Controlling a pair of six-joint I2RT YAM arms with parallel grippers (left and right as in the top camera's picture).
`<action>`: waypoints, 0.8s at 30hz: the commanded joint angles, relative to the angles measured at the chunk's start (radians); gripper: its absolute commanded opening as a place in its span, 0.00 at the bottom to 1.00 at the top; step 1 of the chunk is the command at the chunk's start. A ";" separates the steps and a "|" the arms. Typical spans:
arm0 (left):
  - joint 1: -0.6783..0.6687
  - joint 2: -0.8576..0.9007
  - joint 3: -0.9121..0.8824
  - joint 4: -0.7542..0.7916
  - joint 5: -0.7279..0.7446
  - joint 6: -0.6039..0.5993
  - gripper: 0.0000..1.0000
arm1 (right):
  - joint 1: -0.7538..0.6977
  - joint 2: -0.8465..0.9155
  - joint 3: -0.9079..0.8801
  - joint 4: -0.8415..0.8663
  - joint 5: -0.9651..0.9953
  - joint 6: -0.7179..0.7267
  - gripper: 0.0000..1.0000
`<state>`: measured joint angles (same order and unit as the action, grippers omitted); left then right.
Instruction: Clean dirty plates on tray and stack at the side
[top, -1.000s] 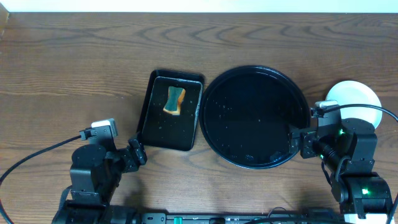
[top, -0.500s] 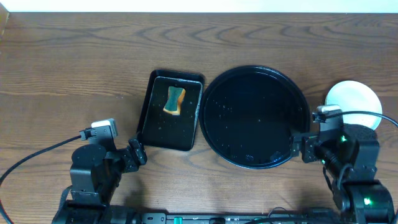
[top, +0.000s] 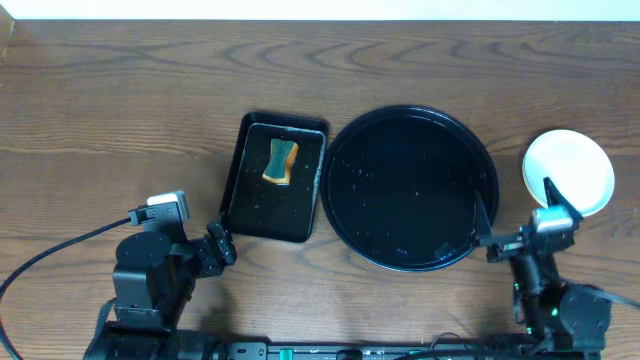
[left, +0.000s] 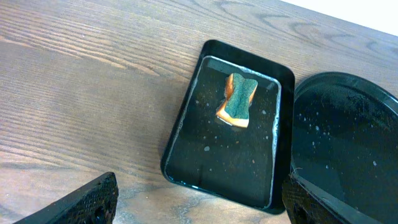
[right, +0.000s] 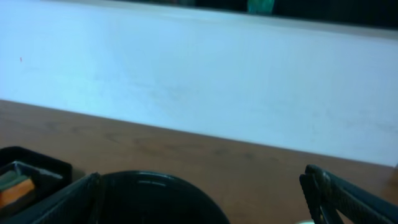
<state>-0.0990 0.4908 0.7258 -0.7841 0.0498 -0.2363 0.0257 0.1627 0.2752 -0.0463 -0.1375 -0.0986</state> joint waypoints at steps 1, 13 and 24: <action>0.002 -0.002 -0.005 0.001 0.002 -0.002 0.85 | 0.006 -0.073 -0.098 0.079 0.006 -0.007 0.99; 0.002 -0.002 -0.005 0.001 0.002 -0.002 0.85 | 0.008 -0.158 -0.270 0.066 0.010 -0.075 0.99; 0.002 -0.002 -0.005 0.001 0.002 -0.002 0.85 | 0.008 -0.148 -0.270 -0.017 0.013 -0.074 0.99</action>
<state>-0.0990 0.4908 0.7258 -0.7841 0.0498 -0.2359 0.0257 0.0174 0.0067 -0.0593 -0.1333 -0.1638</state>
